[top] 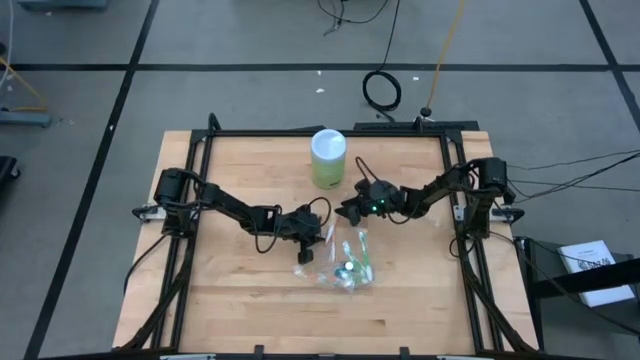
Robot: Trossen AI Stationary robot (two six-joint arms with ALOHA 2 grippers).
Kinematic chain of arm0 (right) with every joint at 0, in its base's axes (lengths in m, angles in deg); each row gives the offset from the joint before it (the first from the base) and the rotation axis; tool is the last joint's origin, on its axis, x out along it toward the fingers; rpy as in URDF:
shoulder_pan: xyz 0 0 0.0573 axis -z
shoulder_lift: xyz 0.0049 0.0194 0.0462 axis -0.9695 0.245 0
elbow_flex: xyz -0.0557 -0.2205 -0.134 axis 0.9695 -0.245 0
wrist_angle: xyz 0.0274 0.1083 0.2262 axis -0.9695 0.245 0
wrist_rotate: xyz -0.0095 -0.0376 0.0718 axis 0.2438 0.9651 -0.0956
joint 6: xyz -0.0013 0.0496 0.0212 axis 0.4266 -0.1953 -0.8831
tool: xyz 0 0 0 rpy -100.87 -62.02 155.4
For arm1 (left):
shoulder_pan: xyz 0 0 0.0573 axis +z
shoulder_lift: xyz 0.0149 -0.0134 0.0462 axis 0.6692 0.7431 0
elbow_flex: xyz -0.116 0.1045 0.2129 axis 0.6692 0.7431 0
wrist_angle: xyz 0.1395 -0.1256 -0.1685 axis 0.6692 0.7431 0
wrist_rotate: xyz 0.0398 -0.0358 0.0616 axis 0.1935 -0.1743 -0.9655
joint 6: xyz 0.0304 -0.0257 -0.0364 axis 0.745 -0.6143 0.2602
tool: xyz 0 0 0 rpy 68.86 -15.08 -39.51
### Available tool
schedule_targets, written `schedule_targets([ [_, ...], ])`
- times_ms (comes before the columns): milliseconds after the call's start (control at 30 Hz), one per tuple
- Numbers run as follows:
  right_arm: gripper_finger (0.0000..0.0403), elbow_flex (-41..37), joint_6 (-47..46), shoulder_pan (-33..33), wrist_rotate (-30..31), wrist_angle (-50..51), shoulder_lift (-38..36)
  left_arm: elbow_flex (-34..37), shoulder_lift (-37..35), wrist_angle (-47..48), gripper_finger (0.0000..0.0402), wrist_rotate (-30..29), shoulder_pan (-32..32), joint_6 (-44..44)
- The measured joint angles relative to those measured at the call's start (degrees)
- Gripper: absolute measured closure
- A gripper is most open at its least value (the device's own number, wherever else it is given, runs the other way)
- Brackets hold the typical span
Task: Pick & Place toothbrushing station
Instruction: Put the orange toothbrush into the left section of the transparent organizer
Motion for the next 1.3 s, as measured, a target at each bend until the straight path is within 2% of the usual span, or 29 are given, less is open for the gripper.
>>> schedule_targets([
  [133,0.012,2.65,-2.11,0.91,-1.99,5.78,-0.11,0.0,0.0,-0.02,0.038,-0.06,0.0,0.69],
  [233,0.0118,2.71,-4.03,2.22,-7.13,6.79,-1.59,0.0,0.0,0.0,0.038,-0.08,0.0,0.82],
  [333,0.0118,2.59,-4.96,3.22,-8.08,11.15,-4.15,0.0,0.0,0.0,0.038,-0.08,0.0,0.9],
  [467,0.0118,2.62,-3.07,3.83,-2.97,19.58,-6.99,0.0,0.0,0.0,0.038,-0.13,0.0,1.36],
  [533,0.0118,2.66,-2.52,3.85,-1.21,20.59,-7.04,0.0,0.0,0.0,0.038,-0.28,0.0,1.4],
  [900,0.0117,2.75,-2.44,3.78,0.12,10.44,-1.84,0.0,0.0,0.0,0.038,-0.78,0.0,1.95],
  [1133,0.0121,2.77,-2.56,3.65,2.69,10.32,-1.75,0.02,0.0,-0.01,0.038,-0.8,0.0,2.41],
  [1300,0.015,2.79,-0.9,3.61,5.66,13.42,-1.73,0.02,0.0,0.0,0.038,-0.81,0.0,2.51],
])
